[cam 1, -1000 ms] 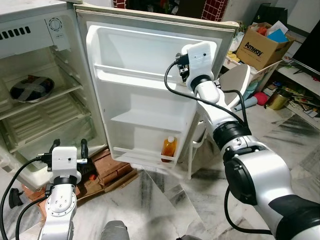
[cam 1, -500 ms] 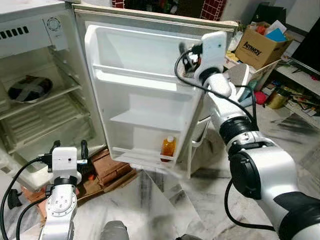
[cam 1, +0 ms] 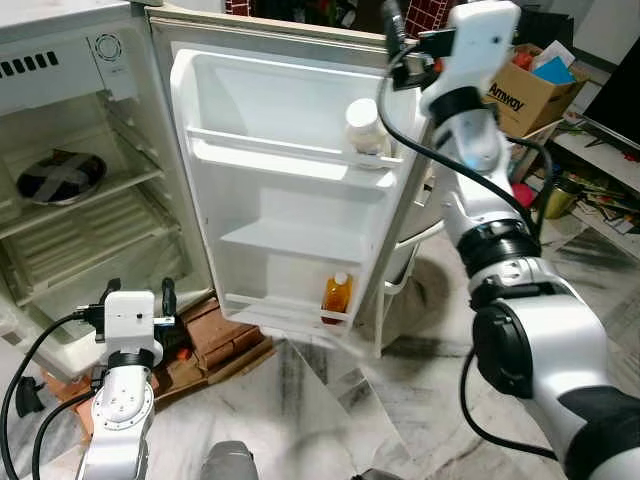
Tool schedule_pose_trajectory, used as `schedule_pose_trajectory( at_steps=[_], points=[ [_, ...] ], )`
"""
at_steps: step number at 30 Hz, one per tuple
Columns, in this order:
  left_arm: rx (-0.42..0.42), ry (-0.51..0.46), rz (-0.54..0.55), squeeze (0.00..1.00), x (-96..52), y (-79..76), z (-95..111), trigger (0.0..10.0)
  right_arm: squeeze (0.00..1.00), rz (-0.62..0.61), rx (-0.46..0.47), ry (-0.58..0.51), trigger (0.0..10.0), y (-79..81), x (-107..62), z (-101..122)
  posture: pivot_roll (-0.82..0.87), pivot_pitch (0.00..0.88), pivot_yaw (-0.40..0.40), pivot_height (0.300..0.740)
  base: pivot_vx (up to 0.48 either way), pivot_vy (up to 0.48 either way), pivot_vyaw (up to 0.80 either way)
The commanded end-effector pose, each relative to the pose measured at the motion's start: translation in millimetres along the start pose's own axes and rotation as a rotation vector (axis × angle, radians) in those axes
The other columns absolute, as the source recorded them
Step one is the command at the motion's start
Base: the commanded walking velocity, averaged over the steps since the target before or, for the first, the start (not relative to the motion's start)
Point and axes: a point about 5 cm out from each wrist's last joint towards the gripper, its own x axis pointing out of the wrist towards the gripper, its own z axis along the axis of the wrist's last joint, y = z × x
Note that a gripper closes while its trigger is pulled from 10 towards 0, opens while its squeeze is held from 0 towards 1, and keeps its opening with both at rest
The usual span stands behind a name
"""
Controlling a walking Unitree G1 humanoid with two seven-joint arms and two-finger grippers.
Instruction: Restocking fridge
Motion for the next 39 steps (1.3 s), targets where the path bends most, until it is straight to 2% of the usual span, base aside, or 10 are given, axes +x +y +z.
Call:
schedule_pose_trajectory(
  at_steps=[1,10,20,26,29,30,31,32,33,39],
  points=[
    [-0.001,-0.002,-0.010,0.00,1.9,-1.9,2,10.0,1.00,-0.002,-0.019,-0.016,10.0,-7.6,-4.9,2,0.21,0.000,-0.074,0.740,0.000,0.000,0.00],
    [0.011,-0.027,-0.039,0.00,5.4,-5.1,5,10.0,1.00,-0.046,-0.048,0.112,10.0,-24.6,-44.1,-25,0.19,0.000,-0.068,0.740,0.000,-0.097,0.00],
    [0.033,-0.023,-0.044,0.00,8.3,-7.9,5,10.0,1.00,-0.009,-0.001,0.226,10.0,4.2,-87.1,-51,0.19,0.000,-0.063,0.740,0.000,-0.431,0.00],
    [0.044,-0.016,-0.030,0.00,9.4,-8.1,4,10.0,1.00,0.031,0.091,0.294,10.0,12.4,-95.2,-58,0.19,0.000,-0.059,0.740,0.000,-0.480,0.00],
    [0.055,-0.013,-0.031,0.00,7.2,-9.1,3,10.0,1.00,0.116,0.114,0.313,10.0,17.0,-97.3,-61,0.19,0.000,-0.055,0.740,0.000,-0.480,0.80],
    [0.055,-0.013,-0.031,0.00,6.6,-9.2,3,10.0,0.90,0.124,0.111,0.312,10.0,17.2,-96.8,-61,0.19,0.000,-0.052,0.740,0.000,-0.480,0.80],
    [0.056,-0.013,-0.031,0.00,6.4,-9.3,3,10.0,0.90,0.127,0.111,0.311,10.0,17.4,-96.6,-61,0.19,0.000,-0.052,0.740,0.000,-0.480,0.80],
    [0.058,-0.012,-0.031,0.00,5.3,-9.3,3,10.0,0.07,0.127,0.112,0.312,10.0,17.4,-95.9,-61,0.19,0.000,-0.050,0.740,0.000,-0.480,0.80],
    [0.063,-0.010,-0.027,0.00,3.0,-9.2,2,10.0,0.00,0.127,0.120,0.313,10.0,18.0,-94.4,-61,0.20,0.000,-0.050,0.740,0.000,-0.480,0.80],
    [0.074,0.010,-0.012,0.00,-6.0,-8.0,-3,10.0,0.00,0.133,0.188,0.348,10.0,25.7,-99.7,-65,0.20,0.000,-0.059,0.740,0.000,-0.480,0.80]
  ],
)
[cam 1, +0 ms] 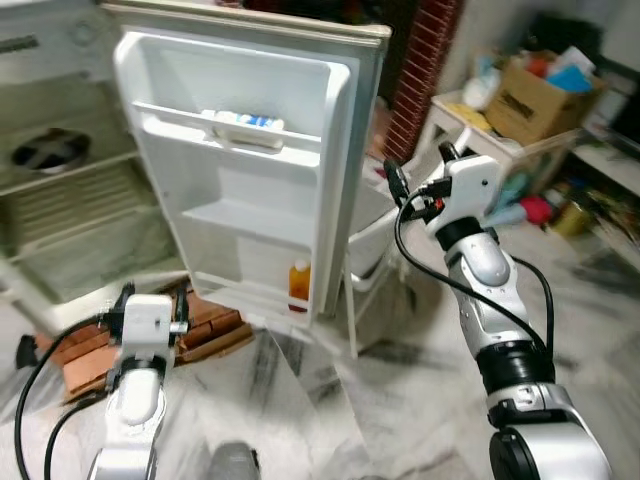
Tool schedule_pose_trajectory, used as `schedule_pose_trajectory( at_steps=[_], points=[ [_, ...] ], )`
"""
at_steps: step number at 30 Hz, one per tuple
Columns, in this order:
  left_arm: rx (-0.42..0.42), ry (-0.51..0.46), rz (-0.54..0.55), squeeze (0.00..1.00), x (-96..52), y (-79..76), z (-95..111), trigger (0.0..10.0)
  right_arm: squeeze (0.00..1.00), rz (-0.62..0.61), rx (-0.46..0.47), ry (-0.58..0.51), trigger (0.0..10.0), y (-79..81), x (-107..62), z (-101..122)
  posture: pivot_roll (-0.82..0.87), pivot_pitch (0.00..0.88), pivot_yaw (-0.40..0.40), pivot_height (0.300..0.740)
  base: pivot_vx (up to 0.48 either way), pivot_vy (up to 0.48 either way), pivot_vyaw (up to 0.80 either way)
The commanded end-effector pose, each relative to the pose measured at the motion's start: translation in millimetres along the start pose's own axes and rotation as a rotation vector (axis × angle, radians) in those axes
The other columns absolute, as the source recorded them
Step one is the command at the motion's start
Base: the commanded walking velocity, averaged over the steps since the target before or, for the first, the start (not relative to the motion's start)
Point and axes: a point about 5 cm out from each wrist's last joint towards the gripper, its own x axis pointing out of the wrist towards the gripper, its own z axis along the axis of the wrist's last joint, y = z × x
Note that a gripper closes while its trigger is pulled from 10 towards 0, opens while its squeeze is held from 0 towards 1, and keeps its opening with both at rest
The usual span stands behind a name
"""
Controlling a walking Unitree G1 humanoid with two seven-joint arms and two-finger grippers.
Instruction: Restocking fridge
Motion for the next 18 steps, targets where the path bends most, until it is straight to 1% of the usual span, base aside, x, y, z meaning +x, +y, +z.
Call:
schedule_pose_trajectory(
  at_steps=[1,3,7,8,13,14,15,18],
  points=[
    [0.005,-0.001,0.004,0.00,0.1,-1.2,1,10.0,0.00,0.020,0.015,0.007,10.0,4.0,-1.3,-1,0.20,0.000,-0.060,0.740,0.000,-0.480,0.80],
    [-0.009,0.005,0.001,0.00,-0.4,-1.3,-1,10.0,0.00,0.030,0.032,0.018,10.0,9.2,-3.2,-6,0.20,0.000,-0.059,0.740,0.000,-0.463,0.80],
    [0.000,0.009,0.003,0.00,0.3,-0.7,-2,10.0,0.00,0.039,0.045,0.021,10.0,14.0,-2.8,-7,0.20,0.000,-0.059,0.740,0.346,-0.327,0.80],
    [0.004,0.012,0.003,0.00,1.8,-0.4,-2,10.0,0.00,0.043,0.059,0.015,10.0,17.1,-0.3,-6,0.20,0.000,-0.058,0.740,0.416,0.000,0.80],
    [-0.008,0.019,0.010,0.00,4.3,0.5,-2,10.0,0.00,0.047,0.061,0.001,10.0,20.4,7.0,0,0.20,0.000,-0.058,0.740,0.448,0.000,0.80],
    [-0.014,0.023,0.014,0.00,5.0,0.7,-2,10.0,0.00,0.049,0.060,-0.003,10.0,21.3,9.6,1,0.20,0.000,-0.059,0.740,0.465,0.000,0.79],
    [-0.041,0.038,0.015,0.00,5.8,0.2,-3,10.0,0.00,0.052,0.065,-0.007,10.0,22.0,11.5,3,0.20,0.000,-0.060,0.740,0.480,0.000,0.79],
    [-0.051,0.046,0.023,0.00,5.9,0.3,-4,10.0,0.00,0.056,0.060,-0.005,10.0,22.6,12.8,3,0.20,0.000,-0.061,0.740,0.480,0.000,0.79]
  ],
)
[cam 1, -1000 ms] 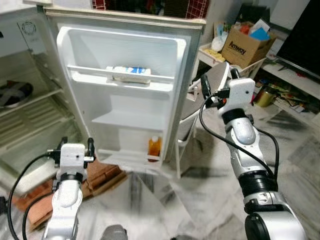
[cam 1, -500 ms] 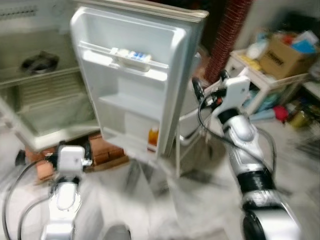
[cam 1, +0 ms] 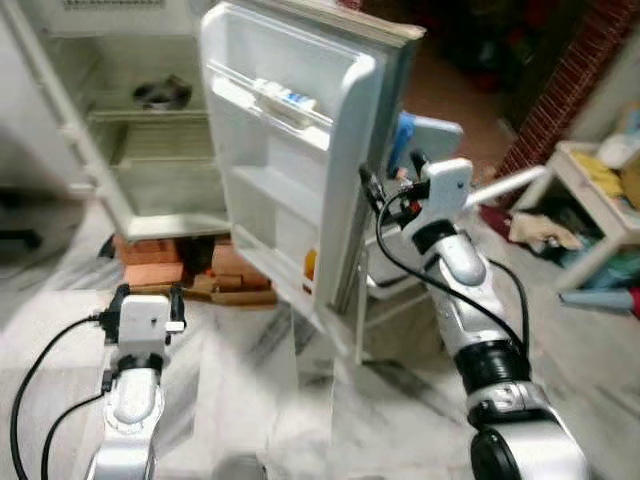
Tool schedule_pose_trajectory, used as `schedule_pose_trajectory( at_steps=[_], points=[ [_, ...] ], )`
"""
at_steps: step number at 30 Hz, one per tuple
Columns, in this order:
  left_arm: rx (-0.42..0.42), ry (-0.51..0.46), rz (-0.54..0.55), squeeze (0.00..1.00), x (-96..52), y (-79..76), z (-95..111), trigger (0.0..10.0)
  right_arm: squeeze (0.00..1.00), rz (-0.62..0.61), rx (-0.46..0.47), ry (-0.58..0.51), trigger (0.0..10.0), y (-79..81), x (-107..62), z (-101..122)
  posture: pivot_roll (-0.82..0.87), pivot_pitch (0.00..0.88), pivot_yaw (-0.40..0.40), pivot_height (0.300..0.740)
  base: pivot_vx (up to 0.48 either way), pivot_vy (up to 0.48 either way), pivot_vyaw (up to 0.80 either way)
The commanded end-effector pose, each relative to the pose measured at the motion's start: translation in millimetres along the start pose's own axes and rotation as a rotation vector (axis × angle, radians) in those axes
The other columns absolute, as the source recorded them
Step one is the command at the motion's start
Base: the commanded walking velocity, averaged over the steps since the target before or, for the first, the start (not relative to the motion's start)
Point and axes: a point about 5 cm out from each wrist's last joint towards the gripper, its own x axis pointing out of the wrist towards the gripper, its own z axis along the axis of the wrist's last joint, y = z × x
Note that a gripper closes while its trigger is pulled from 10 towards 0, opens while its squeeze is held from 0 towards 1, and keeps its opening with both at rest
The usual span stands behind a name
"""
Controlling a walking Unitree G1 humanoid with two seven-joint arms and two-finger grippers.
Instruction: Restocking fridge
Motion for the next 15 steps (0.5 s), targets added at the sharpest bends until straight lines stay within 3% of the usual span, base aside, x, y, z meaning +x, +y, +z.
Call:
schedule_pose_trajectory(
  at_steps=[1,7,15],
  points=[
    [-0.016,0.009,0.012,0.00,2.1,3.3,0,10.0,0.00,0.005,-0.008,-0.017,10.0,0.4,6.4,7,0.20,0.000,-0.061,0.740,0.480,0.000,0.79],
    [-0.041,0.026,0.020,0.00,-0.1,3.2,-4,10.0,0.00,0.015,-0.025,0.001,10.0,3.1,6.4,3,0.20,0.000,-0.065,0.740,0.473,0.000,0.74],
    [-0.018,0.074,-0.041,0.00,-4.6,-4.9,-13,10.0,0.00,-0.043,-0.050,0.028,10.0,-5.2,0.1,-4,0.20,0.000,-0.066,0.740,0.000,0.000,0.00]
  ],
)
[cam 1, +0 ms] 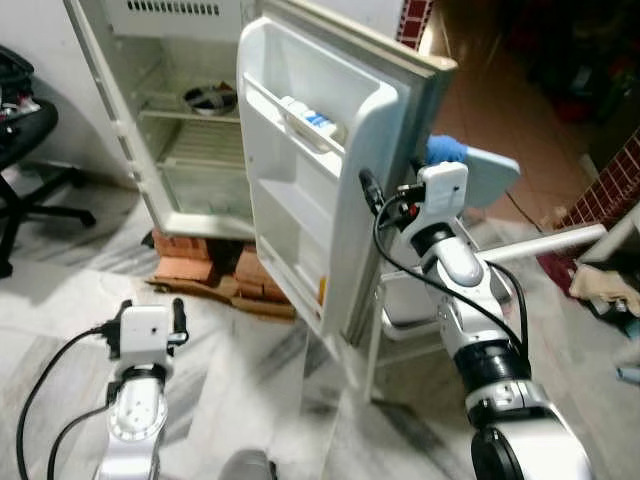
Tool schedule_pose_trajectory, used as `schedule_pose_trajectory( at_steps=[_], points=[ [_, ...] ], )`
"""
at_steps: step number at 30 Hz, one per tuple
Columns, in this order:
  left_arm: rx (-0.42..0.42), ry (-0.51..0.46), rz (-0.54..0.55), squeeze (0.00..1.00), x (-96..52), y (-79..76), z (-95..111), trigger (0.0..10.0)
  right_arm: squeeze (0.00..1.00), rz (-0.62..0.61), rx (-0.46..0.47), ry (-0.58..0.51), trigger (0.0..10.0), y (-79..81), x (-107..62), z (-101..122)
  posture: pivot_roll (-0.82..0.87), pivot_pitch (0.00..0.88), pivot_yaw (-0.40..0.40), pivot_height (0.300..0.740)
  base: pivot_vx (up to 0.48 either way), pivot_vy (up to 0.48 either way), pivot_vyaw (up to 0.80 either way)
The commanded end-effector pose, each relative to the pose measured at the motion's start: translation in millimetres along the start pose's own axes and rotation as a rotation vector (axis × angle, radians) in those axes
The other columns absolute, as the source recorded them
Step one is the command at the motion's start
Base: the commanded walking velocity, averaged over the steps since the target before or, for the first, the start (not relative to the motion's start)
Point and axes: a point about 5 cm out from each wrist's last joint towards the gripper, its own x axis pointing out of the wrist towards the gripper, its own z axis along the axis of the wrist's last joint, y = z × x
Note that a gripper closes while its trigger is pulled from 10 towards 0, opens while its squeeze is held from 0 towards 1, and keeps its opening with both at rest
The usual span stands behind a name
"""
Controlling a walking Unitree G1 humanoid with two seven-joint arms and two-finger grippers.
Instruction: Restocking fridge
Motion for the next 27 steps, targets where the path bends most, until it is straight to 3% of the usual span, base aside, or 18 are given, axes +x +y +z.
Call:
schedule_pose_trajectory(
  at_steps=[1,6,10,15,17,20,21,27],
  points=[
    [-0.008,0.014,-0.038,0.00,-1.3,-9.7,-1,10.0,0.00,-0.045,-0.028,0.010,10.0,-15.5,-4.9,0,0.20,0.000,-0.066,0.740,0.000,0.000,0.00],
    [0.006,0.041,-0.080,0.00,-6.4,-11.6,-8,10.0,0.00,-0.136,-0.090,0.057,10.0,-25.0,4.6,-1,0.21,0.000,-0.071,0.740,0.000,0.000,0.00],
    [0.014,0.057,-0.063,0.00,-8.0,-7.3,-11,10.0,0.00,-0.174,-0.053,0.061,10.0,-28.9,9.8,2,0.23,0.000,-0.082,0.740,0.000,0.000,0.00],
    [0.008,0.063,-0.052,0.00,-10.8,-5.6,-14,10.0,0.00,-0.123,-0.014,0.086,10.0,-27.2,7.0,-4,0.24,0.000,-0.088,0.740,0.000,0.000,0.00],
    [0.007,0.070,-0.053,0.00,-11.7,-6.2,-15,10.0,0.00,-0.070,0.069,0.087,10.0,-22.0,14.7,-3,0.24,0.000,-0.085,0.740,0.000,0.000,0.00],
    [0.007,0.073,-0.057,0.00,-11.4,-6.9,-16,10.0,0.00,-0.061,0.080,0.084,10.0,-19.7,19.2,-1,0.23,0.000,-0.082,0.740,0.000,0.000,0.00],
    [0.008,0.076,-0.069,0.00,-10.3,-9.1,-16,10.0,0.00,-0.052,0.089,0.077,10.0,-13.2,31.9,6,0.24,0.000,-0.081,0.740,0.000,0.000,0.00],
    [0.012,0.074,-0.073,0.00,-7.7,-9.9,-14,10.0,0.00,-0.094,0.085,0.085,10.0,-0.8,56.0,23,0.26,0.000,-0.094,0.740,0.000,0.000,0.00]
  ],
)
